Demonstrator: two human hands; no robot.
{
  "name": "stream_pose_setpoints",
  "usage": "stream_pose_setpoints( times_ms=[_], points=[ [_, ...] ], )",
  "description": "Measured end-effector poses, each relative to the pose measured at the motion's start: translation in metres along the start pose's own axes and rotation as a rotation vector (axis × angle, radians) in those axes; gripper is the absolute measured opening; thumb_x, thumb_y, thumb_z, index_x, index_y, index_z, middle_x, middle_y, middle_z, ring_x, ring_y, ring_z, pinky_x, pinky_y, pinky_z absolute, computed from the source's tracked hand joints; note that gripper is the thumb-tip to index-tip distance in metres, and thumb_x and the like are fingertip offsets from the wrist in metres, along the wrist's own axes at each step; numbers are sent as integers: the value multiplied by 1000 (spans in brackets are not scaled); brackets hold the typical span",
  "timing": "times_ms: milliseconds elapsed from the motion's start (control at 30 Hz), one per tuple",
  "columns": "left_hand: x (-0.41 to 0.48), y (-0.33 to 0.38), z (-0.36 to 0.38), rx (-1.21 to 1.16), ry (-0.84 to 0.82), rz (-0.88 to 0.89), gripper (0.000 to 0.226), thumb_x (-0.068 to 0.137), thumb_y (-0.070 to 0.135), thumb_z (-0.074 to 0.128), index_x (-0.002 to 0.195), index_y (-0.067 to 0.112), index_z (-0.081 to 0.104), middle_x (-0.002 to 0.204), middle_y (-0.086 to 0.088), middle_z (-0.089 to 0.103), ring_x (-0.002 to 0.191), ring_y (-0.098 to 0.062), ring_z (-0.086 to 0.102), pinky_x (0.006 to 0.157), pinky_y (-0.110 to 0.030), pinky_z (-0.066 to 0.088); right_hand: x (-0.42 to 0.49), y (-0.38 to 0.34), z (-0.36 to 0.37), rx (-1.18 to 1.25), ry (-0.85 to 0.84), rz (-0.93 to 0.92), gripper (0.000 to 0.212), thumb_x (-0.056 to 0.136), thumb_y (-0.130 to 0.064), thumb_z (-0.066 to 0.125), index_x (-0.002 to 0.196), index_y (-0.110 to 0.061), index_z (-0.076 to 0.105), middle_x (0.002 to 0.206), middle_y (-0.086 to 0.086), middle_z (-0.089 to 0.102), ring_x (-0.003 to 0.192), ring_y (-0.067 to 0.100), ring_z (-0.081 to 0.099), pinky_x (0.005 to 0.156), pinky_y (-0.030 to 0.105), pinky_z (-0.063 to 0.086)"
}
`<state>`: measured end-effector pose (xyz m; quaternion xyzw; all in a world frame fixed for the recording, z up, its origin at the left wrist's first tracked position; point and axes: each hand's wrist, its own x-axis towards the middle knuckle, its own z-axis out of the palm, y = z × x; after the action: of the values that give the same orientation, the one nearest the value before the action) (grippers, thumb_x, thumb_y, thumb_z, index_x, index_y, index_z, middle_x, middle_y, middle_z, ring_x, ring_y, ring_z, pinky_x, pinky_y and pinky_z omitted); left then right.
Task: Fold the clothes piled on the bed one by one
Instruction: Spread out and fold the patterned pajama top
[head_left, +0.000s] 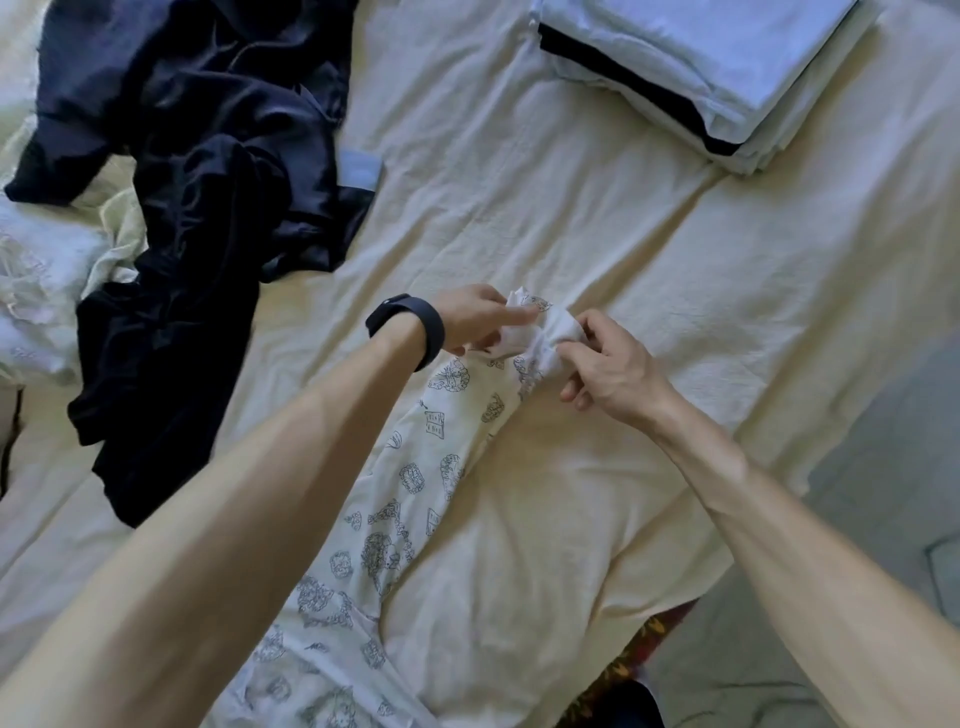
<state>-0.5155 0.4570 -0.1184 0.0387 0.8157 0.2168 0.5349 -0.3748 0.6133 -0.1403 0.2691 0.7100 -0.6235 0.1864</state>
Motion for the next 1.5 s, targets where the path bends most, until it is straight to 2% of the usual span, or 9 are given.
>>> stream_pose_setpoints(
  times_ms=[167, 300, 433, 633, 833, 1000, 1233, 1367, 1500],
  points=[
    [5, -1, 10, 360, 230, 140, 23, 88, 36, 73, 103, 22, 61, 103, -1, 68, 87, -19, 63, 67, -29, 48, -5, 21, -12, -283, 46, -20, 17, 87, -47, 64, 90, -33, 56, 76, -7, 69, 75, 11, 67, 69, 30, 52],
    [5, 4, 11, 65, 264, 212, 13, 94, 29, 69, 91, 27, 57, 87, 8, 68, 69, -5, 61, 51, -17, 44, -9, 23, -13, -421, 55, -46, 25, 90, -47, 67, 88, -24, 57, 77, -6, 63, 72, 7, 58, 59, 22, 41],
    [5, 19, -3, -277, 411, 261, 19, 96, 28, 66, 85, 27, 50, 93, 1, 70, 82, -18, 67, 63, -31, 51, -4, 10, -12, -368, 274, -104, 27, 96, -42, 62, 77, -24, 55, 67, -9, 59, 66, 9, 56, 57, 26, 39],
    [19, 21, 1, -169, 499, 256, 16, 93, 28, 70, 94, 24, 54, 90, 5, 66, 80, -13, 63, 56, -23, 46, 14, 8, -9, -447, 381, -27, 19, 95, -36, 64, 89, -18, 61, 82, -3, 62, 82, 22, 53, 71, 31, 32],
    [10, -3, 29, -183, 567, 209, 26, 96, 38, 62, 111, 19, 57, 101, -3, 67, 91, -19, 65, 80, -38, 56, 8, 15, -3, -401, 516, -70, 4, 92, -11, 62, 95, -12, 60, 95, 5, 60, 96, 25, 53, 80, 26, 33],
    [-41, -82, 69, 21, 785, 179, 43, 98, 38, 56, 136, 17, 51, 133, -6, 55, 119, -23, 53, 100, -38, 44, -25, 16, 33, -675, 730, -277, 35, 80, -3, 56, 114, -2, 63, 129, 22, 56, 119, 43, 52, 99, 44, 38],
    [-142, -220, 187, 1, 929, -243, 63, 96, 38, 49, 155, 23, 29, 164, -7, 20, 149, -28, 20, 116, -64, 21, -88, 34, 182, -980, 5, -699, 47, 92, -31, 66, 136, -15, 64, 155, 10, 49, 146, 30, 41, 113, 53, 38],
    [-182, -296, 240, -86, 810, -485, 67, 97, 61, 22, 155, 49, -9, 167, 5, -11, 154, -25, -3, 119, -63, 1, -98, 66, 238, -1205, -471, -733, 55, 107, -48, 32, 160, -36, 26, 171, 2, 7, 158, 23, 1, 125, 57, 1],
    [-199, -363, 255, -10, 552, -652, 67, 86, 81, -3, 140, 57, -35, 161, 10, -32, 151, -25, -23, 117, -63, -10, -57, 85, 199, -1420, -184, -542, 65, 103, -64, 11, 162, -39, 1, 171, 1, -9, 157, 20, -12, 122, 58, -14]
  ],
)
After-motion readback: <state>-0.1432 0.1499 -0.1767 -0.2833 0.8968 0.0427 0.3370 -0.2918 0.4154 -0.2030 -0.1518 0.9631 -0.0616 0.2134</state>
